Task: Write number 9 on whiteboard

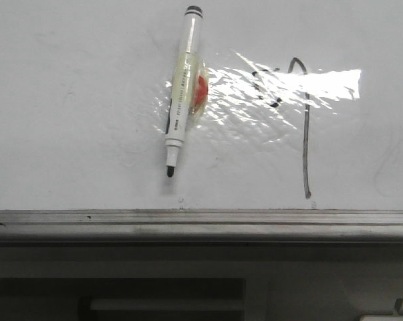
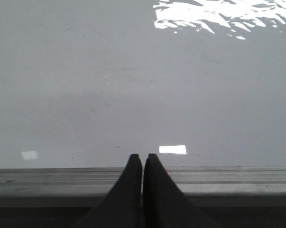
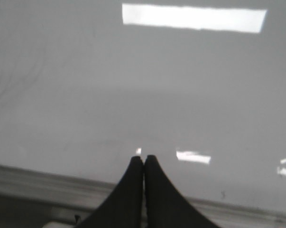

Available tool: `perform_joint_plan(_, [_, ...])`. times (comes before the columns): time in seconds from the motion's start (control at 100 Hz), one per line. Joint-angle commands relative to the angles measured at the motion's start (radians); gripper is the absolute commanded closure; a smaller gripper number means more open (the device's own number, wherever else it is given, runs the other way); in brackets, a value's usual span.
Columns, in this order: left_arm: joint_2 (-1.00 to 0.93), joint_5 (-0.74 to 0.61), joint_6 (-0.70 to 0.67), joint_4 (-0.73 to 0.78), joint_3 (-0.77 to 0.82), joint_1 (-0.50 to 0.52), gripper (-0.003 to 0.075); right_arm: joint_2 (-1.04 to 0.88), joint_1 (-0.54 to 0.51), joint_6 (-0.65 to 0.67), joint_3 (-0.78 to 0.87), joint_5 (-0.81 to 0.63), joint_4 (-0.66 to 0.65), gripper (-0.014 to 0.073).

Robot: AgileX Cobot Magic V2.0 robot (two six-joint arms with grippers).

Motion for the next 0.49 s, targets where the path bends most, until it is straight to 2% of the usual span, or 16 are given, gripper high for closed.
perform_joint_plan(0.0, [-0.027, -0.056, -0.007, -0.012, 0.02, 0.001, 0.0741, -0.011, -0.007, -0.029, 0.027, 0.034, 0.011, 0.0644])
perform_joint_plan(0.18, [-0.027, -0.056, -0.007, -0.015, 0.02, 0.001, 0.0741, -0.132, -0.007, -0.029, 0.027, 0.086, 0.017, 0.0644])
perform_joint_plan(0.48, [-0.027, -0.056, -0.007, -0.017, 0.02, 0.001, 0.0741, -0.129, -0.007, -0.029, 0.027, 0.064, 0.017, 0.0644])
